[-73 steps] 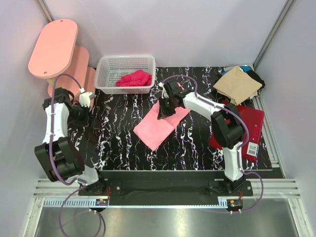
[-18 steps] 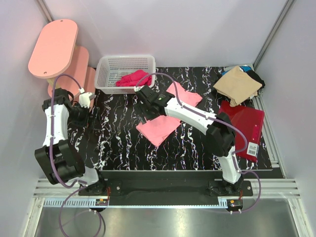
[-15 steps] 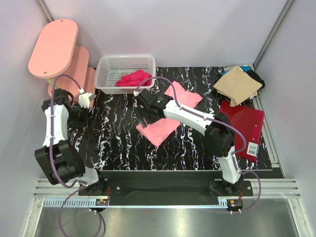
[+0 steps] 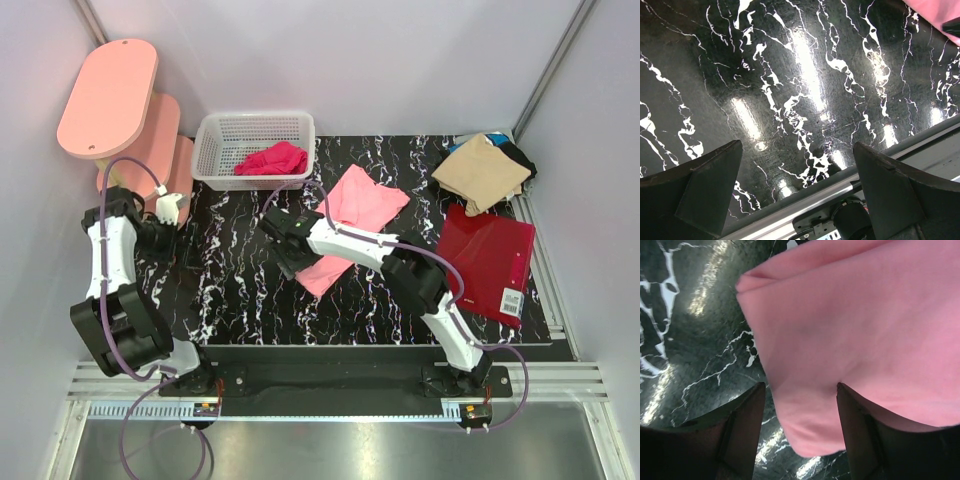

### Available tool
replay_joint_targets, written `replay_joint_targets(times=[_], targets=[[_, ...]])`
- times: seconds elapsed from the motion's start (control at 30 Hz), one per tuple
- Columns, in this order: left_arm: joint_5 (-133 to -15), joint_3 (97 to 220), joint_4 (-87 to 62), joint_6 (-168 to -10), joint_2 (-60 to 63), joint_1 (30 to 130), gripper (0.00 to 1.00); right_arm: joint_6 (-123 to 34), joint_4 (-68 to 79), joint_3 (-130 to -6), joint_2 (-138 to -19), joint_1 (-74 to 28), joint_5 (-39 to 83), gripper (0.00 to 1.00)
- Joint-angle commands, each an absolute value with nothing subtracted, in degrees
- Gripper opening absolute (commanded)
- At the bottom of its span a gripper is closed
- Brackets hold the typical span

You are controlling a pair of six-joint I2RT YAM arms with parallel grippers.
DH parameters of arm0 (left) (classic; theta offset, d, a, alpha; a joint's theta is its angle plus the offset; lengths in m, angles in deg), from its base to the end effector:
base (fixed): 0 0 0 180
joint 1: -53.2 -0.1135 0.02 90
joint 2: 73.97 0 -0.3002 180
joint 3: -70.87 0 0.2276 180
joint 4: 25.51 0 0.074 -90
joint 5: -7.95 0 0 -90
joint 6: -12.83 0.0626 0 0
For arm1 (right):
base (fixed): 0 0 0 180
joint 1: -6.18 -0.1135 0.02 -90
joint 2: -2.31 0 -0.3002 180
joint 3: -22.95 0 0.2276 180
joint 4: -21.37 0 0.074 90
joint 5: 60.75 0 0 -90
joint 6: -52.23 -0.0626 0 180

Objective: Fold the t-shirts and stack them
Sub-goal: Grab one side of the 2/3 rectangular tshirt with right arm

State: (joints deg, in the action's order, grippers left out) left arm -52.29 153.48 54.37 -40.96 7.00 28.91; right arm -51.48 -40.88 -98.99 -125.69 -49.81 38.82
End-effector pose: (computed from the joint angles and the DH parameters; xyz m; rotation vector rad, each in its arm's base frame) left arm 0.2193 0.0649 0.2908 0.3495 2.6451 -0.4738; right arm 0.2778 0.3932 0.1999 -0.9454 2.5666 0.1115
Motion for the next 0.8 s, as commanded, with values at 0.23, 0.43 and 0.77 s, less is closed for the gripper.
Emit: replay_joint_targets(times=[0.23, 0.43, 0.77], targets=[[-50.6, 153.0, 53.8, -38.9, 5.2, 27.6, 0.99, -51.5, -41.4, -102.0, -129.3, -49.9, 38.5, 0.66], [-50.1, 154.1, 54.3, -39.4, 5.0, 27.6, 0.99, -51.8, -43.0, -103.2, -121.1, -50.2, 38.9, 0.74], [-49.2, 153.7, 54.6, -39.3, 3.3, 27.6, 0.99, -48.0, -45.7, -103.7, -124.8, -63.0, 56.6, 0.75]])
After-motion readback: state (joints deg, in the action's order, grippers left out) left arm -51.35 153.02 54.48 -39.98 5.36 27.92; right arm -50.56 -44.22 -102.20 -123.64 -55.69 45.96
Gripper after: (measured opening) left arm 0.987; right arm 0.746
